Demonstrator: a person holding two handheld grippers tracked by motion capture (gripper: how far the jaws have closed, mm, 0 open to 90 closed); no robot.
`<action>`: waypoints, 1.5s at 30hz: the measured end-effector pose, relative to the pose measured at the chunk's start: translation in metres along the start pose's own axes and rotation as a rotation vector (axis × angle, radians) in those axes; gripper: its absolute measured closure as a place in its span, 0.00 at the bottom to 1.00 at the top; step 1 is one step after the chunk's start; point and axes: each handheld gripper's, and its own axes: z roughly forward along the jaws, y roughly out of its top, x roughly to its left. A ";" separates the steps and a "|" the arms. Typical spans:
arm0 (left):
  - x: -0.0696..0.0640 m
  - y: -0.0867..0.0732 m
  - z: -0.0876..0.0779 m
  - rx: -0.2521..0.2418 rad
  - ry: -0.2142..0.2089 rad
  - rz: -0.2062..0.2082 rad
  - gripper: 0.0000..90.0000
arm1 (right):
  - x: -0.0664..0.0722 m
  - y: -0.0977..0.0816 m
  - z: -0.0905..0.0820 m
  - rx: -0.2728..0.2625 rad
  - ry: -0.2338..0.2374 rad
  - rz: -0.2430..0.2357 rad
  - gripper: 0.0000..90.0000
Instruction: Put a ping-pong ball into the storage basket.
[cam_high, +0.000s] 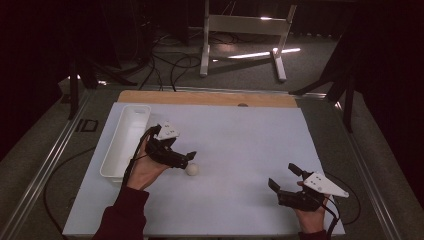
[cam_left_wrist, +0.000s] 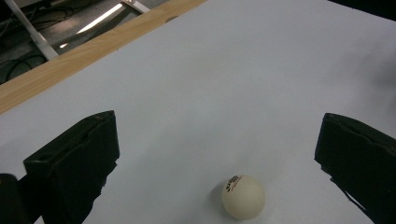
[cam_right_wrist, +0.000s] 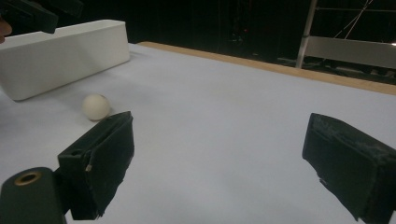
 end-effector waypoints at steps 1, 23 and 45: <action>0.000 0.000 0.001 0.004 -0.001 0.005 0.01 | 0.000 0.000 0.000 -0.002 0.000 0.001 0.10; -0.007 0.002 0.016 0.031 -0.012 0.022 0.00 | 0.000 0.000 0.000 -0.002 0.002 -0.002 0.10; -0.012 -0.003 0.032 0.100 -0.027 0.043 0.00 | 0.000 0.000 0.001 -0.001 0.004 -0.002 0.10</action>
